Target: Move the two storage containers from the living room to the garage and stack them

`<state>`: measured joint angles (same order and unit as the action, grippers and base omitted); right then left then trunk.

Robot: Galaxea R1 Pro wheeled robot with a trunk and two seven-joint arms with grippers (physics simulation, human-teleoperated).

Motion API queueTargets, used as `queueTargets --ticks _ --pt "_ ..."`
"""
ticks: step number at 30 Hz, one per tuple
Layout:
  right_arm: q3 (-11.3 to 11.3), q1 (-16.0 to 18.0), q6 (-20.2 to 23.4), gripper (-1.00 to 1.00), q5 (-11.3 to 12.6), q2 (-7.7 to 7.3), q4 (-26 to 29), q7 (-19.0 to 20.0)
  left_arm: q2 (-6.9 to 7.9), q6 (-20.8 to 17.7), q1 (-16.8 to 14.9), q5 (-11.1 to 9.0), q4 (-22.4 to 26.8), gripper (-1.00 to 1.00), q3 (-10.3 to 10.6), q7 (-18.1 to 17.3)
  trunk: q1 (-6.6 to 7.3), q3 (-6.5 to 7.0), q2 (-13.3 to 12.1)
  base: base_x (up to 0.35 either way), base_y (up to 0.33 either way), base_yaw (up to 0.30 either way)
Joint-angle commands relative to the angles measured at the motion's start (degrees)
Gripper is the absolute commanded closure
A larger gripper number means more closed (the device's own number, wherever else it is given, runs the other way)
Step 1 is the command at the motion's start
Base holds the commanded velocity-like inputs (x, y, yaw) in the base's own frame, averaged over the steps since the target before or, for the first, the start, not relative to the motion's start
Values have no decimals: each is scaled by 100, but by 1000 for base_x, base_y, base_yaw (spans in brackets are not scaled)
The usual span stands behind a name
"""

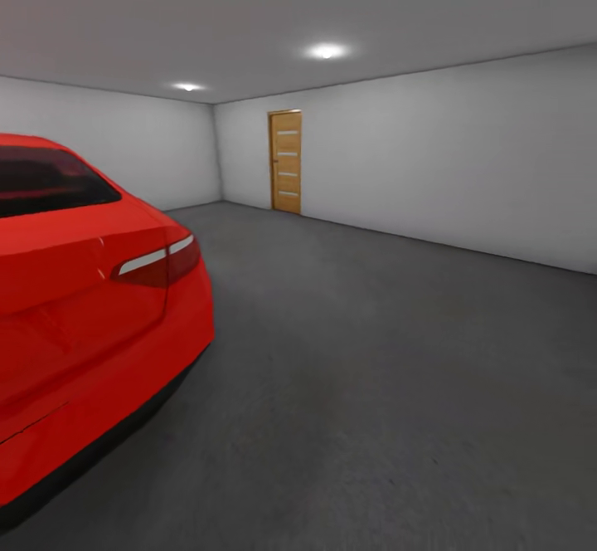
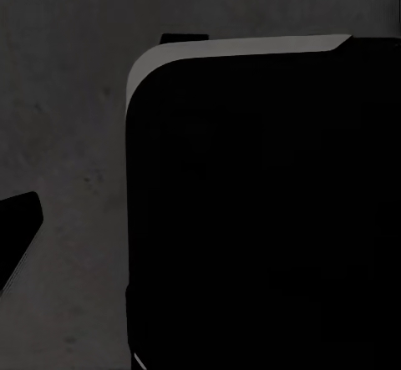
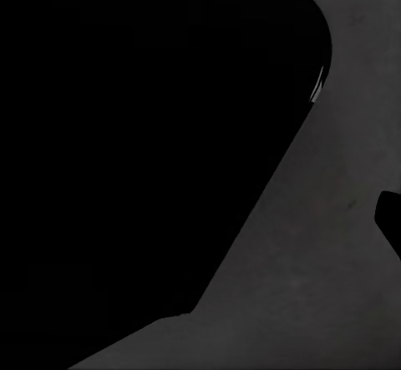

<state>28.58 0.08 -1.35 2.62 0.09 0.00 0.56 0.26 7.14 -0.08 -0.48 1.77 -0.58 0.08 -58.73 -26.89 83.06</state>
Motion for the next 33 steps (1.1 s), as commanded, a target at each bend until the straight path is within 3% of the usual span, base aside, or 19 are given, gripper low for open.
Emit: queueTargets --ticks 1,33 --pt "25 1 -14 -100 28 0 0 6 0 19 -1 -5 -1 -100 -4 1 0 -4 2 0 0 -288" --pt "25 1 -16 -100 28 0 0 6 7 15 -1 -5 -1 -100 -4 1 0 -4 2 0 0 -288"
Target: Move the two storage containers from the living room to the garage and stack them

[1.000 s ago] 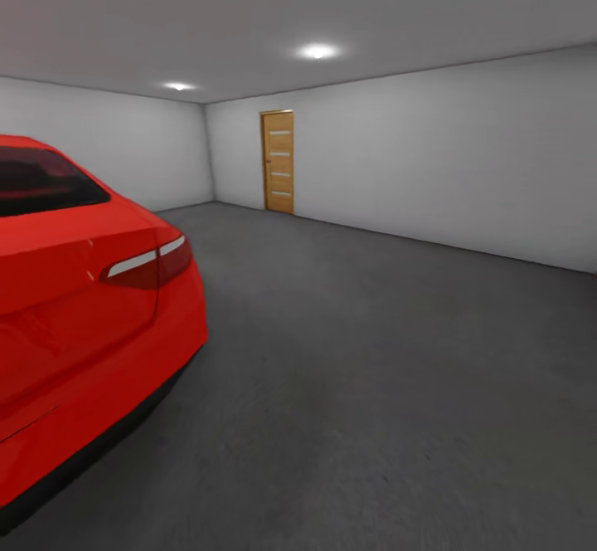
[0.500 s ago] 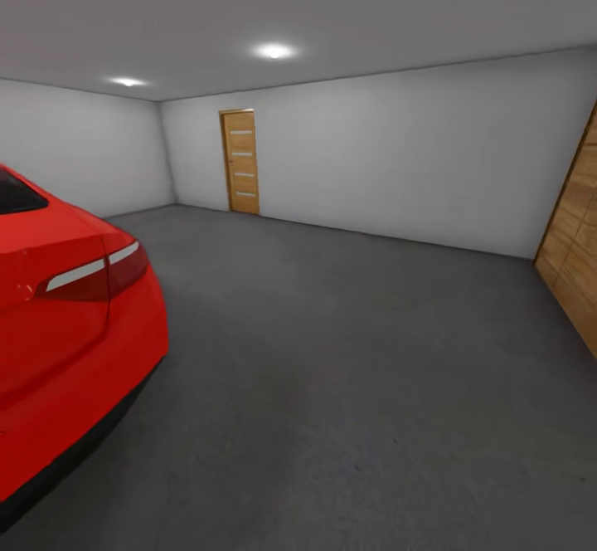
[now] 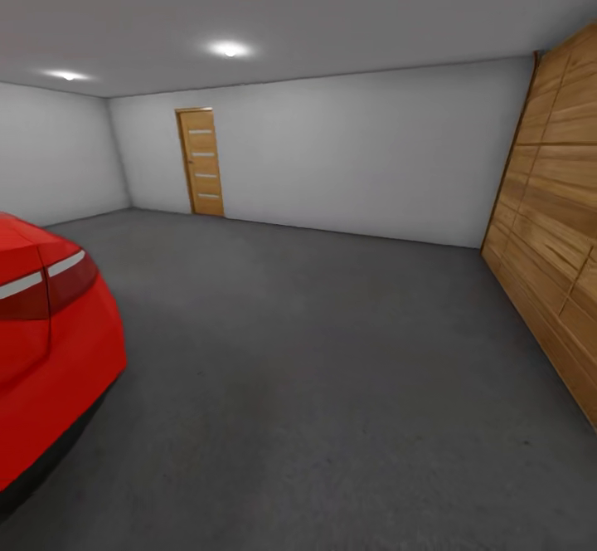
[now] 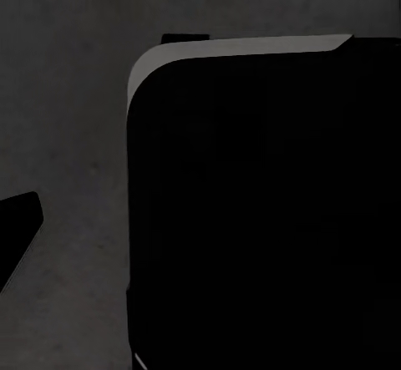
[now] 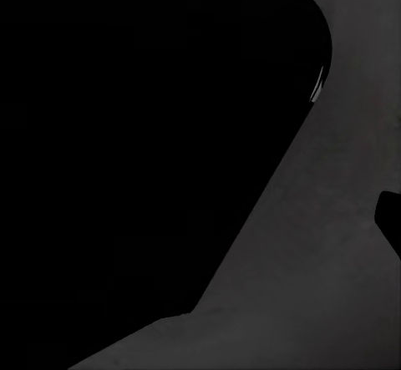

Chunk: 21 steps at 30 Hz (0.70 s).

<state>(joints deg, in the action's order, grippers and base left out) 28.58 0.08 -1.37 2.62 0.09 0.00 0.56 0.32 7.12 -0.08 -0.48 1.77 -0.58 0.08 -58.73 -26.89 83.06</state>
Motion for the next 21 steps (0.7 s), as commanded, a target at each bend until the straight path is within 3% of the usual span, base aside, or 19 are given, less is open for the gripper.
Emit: queueTargets --ticks 1,10,17,21 --pt "25 1 -14 -100 28 0 0 6 1 17 -1 -5 -1 -100 -4 1 0 -4 2 0 0 -288" --pt "27 1 -13 -100 28 0 0 6 -2 17 -1 -5 -1 -100 -4 1 0 -4 2 0 0 -248" --pt "33 1 -13 -100 28 0 0 6 3 17 -1 -5 -1 -100 -4 1 0 -4 2 4 0 -34" --pt "34 1 -9 -100 31 -1 0 6 3 17 -1 -1 -1 -100 2 -18 0 -4 2 184 0 -3"
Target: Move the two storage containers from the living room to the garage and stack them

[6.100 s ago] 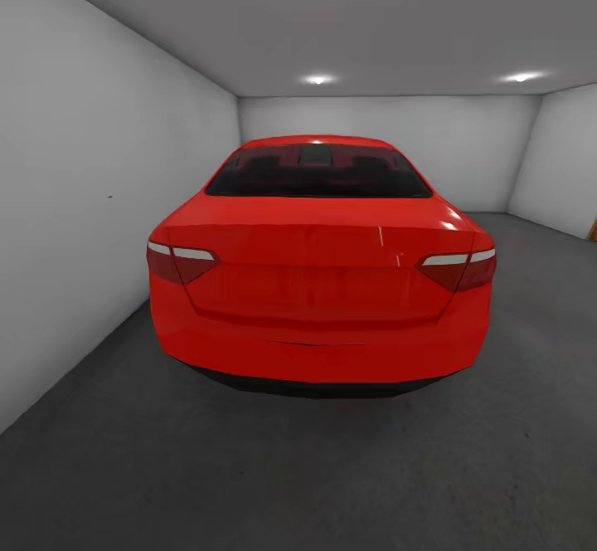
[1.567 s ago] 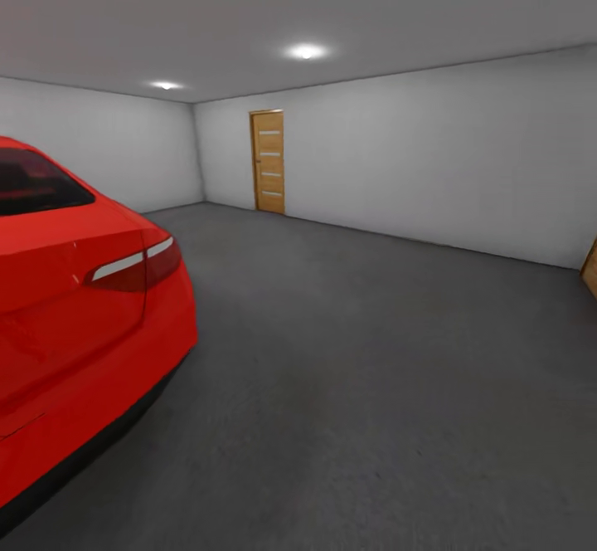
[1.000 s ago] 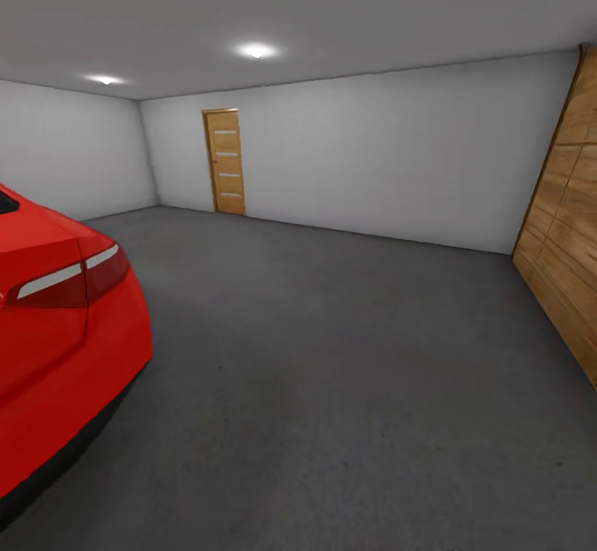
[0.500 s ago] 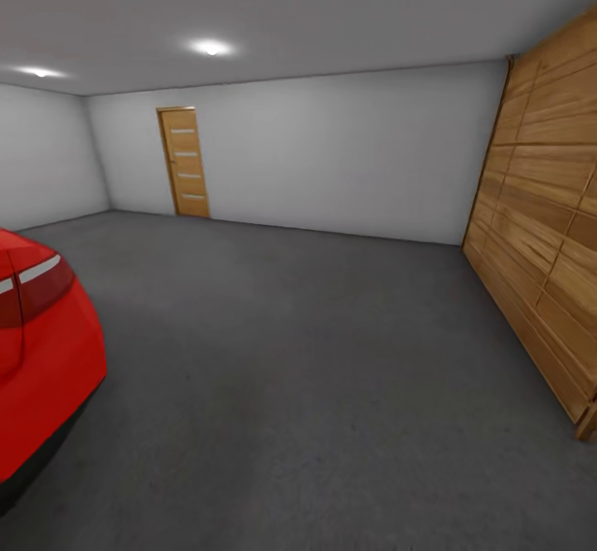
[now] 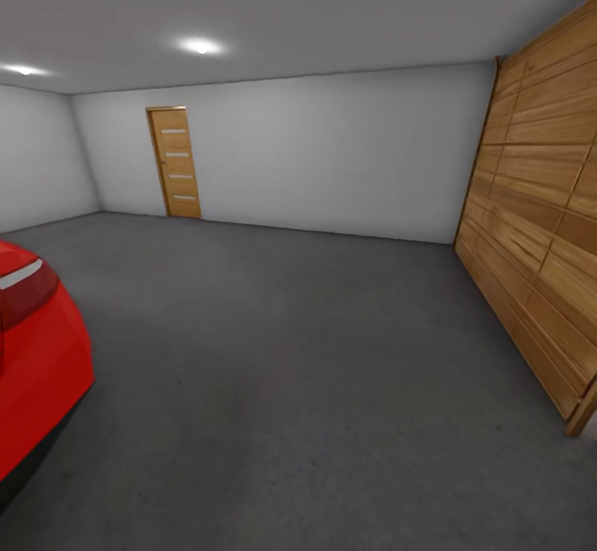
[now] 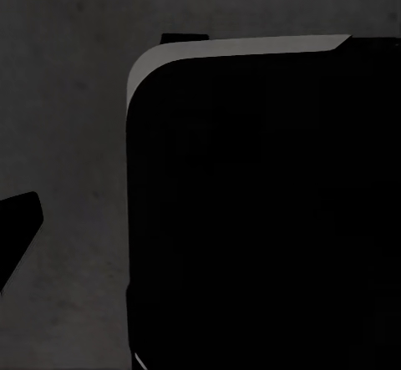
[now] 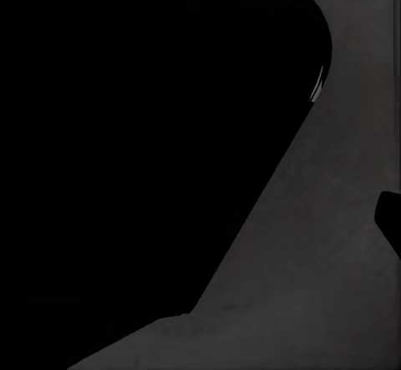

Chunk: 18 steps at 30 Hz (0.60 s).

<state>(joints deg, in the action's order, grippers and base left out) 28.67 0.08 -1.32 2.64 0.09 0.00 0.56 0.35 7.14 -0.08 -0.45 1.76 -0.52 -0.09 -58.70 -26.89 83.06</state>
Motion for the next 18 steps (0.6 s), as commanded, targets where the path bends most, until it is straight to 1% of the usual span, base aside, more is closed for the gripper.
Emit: queueTargets --ticks 1,18 --pt "25 1 -13 -100 28 0 0 6 0 15 -1 -5 0 -100 -3 -3 -3 -4 2 266 0 -1" --pt "25 1 -9 -100 26 0 0 6 0 8 -1 -24 0 -100 -16 0 -3 -4 2 314 0 0"
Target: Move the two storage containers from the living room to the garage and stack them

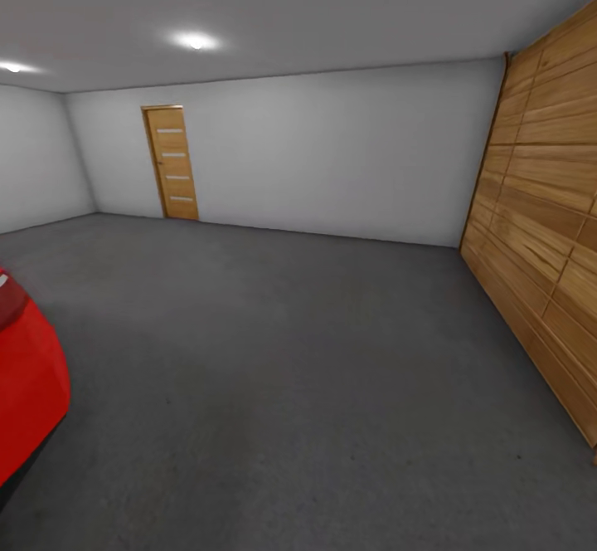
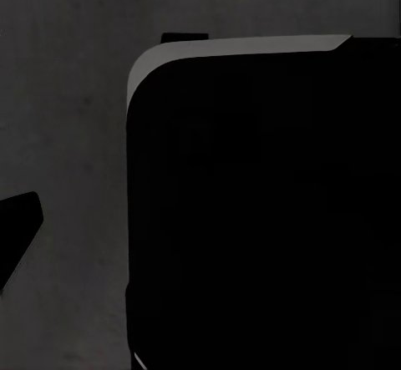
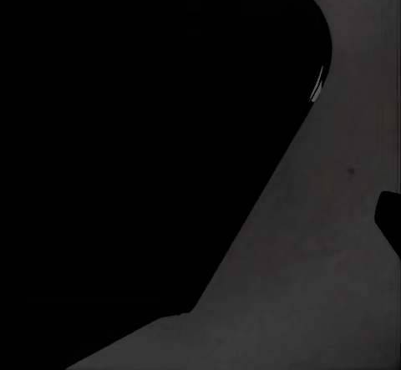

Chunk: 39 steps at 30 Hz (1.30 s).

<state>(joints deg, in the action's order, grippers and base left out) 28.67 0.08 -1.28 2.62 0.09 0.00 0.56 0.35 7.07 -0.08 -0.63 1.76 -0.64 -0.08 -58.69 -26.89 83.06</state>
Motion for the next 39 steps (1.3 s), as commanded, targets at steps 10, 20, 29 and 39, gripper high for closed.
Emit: queueTargets --ticks 10,20,29,39 --pt "29 1 -21 -100 23 0 0 6 0 13 -1 -15 0 -100 -7 -1 -3 -4 2 320 0 0" --pt "79 1 -27 -100 -4 0 5 -15 0 13 -1 -16 0 -100 -10 -1 -3 -4 2 320 0 0" --pt "86 1 -30 -100 -7 0 4 -20 4 13 -1 -16 0 -100 -9 -1 -3 -4 2 320 0 0" --pt "86 1 -30 -100 -7 0 5 -21 8 13 -1 -23 0 -100 -9 -1 -3 -4 2 320 0 0"
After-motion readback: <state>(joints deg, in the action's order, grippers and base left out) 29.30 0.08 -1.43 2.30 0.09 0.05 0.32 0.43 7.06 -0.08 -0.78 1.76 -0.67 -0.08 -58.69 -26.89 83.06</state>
